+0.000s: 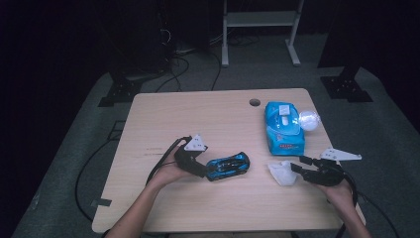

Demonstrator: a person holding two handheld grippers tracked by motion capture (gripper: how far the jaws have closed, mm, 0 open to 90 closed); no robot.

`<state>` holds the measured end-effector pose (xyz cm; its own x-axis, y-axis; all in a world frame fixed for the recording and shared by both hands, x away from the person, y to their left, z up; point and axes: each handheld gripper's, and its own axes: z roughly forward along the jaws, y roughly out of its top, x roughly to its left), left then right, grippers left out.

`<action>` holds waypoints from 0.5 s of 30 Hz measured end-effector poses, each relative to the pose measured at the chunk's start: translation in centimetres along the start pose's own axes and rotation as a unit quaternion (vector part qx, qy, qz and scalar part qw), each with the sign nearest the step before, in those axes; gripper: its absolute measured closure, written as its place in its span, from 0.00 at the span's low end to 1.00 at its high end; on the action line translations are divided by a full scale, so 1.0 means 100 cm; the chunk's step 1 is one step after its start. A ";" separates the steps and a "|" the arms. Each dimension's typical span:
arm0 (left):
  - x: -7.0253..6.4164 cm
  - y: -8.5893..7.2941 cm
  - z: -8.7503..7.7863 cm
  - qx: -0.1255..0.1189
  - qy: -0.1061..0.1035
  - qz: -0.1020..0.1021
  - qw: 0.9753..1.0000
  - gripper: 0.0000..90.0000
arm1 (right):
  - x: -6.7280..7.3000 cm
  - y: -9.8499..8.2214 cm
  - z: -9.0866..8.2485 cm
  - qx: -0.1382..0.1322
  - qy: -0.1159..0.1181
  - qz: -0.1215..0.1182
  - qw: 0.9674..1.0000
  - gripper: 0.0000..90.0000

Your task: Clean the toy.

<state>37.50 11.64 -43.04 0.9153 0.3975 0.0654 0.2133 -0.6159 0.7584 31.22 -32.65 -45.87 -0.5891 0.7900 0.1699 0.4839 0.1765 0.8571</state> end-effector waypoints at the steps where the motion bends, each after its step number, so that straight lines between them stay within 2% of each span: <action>1: 0.000 -0.001 -0.001 -0.002 0.000 -0.002 1.000 0.20 | 0.000 0.000 -0.001 -0.001 0.000 -0.001 1.000 0.48; 3: 0.000 -0.003 -0.005 -0.010 0.000 -0.004 1.000 0.20 | -0.001 0.000 -0.002 -0.002 -0.004 0.001 1.000 0.47; 5: 0.000 -0.006 -0.008 -0.009 0.002 -0.002 1.000 0.20 | -0.001 0.000 -0.004 -0.005 -0.005 0.003 1.000 0.46; 11: 0.002 -0.017 -0.015 -0.011 0.010 -0.017 1.000 0.20 | -0.002 -0.001 -0.007 -0.009 -0.005 0.009 1.000 0.45; 13: 0.003 -0.019 -0.017 -0.014 0.014 -0.015 1.000 0.19 | -0.002 -0.001 -0.007 -0.007 -0.004 0.010 1.000 0.45; 15: 0.003 -0.021 -0.019 -0.018 0.008 -0.022 1.000 0.19 | -0.002 -0.001 -0.006 -0.007 -0.002 0.007 1.000 0.45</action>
<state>36.67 14.37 -43.41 0.8992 0.4355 0.0420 0.2408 -0.5729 0.7834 30.86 -33.19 -45.69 -0.5789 0.7952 0.1806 0.4831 0.1561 0.8615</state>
